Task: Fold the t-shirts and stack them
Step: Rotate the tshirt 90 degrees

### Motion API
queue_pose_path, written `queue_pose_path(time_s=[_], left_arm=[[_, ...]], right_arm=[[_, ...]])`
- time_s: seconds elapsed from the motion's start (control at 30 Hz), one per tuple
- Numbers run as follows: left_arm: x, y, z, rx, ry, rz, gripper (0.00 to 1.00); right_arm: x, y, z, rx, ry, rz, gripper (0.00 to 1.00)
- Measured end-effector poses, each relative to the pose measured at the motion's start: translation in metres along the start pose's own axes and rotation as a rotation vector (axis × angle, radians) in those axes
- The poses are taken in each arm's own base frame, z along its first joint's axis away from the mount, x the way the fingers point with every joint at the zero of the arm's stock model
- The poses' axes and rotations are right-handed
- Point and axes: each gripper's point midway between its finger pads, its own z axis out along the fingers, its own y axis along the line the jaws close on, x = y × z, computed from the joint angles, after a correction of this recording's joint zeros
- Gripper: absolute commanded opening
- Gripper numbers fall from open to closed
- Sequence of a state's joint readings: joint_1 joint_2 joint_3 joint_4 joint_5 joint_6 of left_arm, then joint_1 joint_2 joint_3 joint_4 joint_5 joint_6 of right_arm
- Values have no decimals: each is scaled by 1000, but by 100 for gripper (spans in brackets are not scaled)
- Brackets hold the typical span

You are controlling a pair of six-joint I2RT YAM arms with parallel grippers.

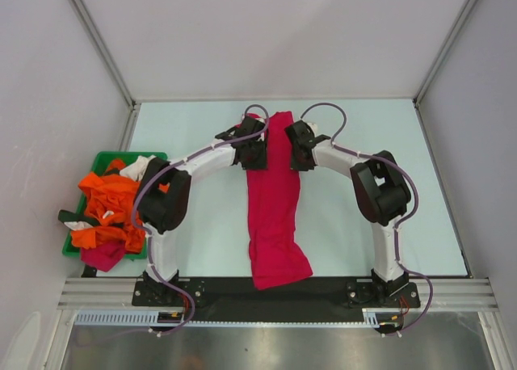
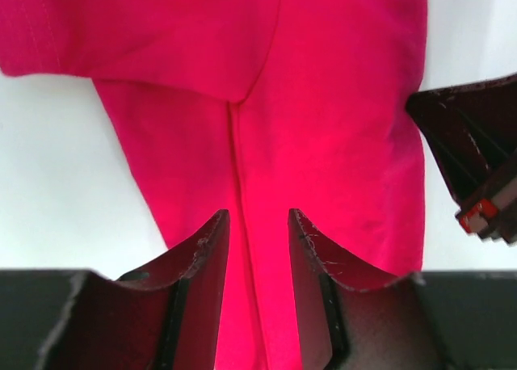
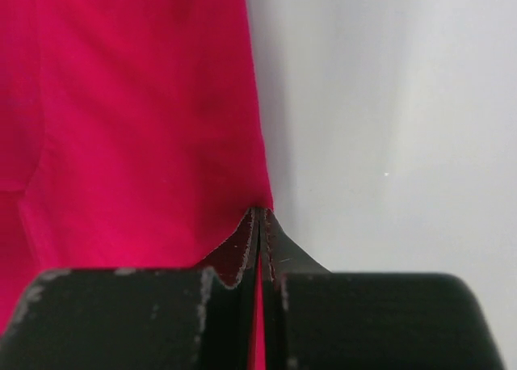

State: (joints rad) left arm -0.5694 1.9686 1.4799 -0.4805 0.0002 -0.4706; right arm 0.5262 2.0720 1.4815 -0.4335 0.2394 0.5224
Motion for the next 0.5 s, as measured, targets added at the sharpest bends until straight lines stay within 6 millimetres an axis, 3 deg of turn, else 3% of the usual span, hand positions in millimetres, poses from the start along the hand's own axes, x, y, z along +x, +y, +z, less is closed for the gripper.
queue_pose_path(time_s=[0.27,0.4,0.5], left_arm=[[14,6,35,-22,67,-3,40],[14,7,36,-27,74,-3,40],[7,3,34,-18,56,-6,41]], right_arm=[[-2,3,3,4,-25,-1,0],[-4,6,-4,-10,-47,1,0],[-14,23,-16,-40,-82,-11,4]])
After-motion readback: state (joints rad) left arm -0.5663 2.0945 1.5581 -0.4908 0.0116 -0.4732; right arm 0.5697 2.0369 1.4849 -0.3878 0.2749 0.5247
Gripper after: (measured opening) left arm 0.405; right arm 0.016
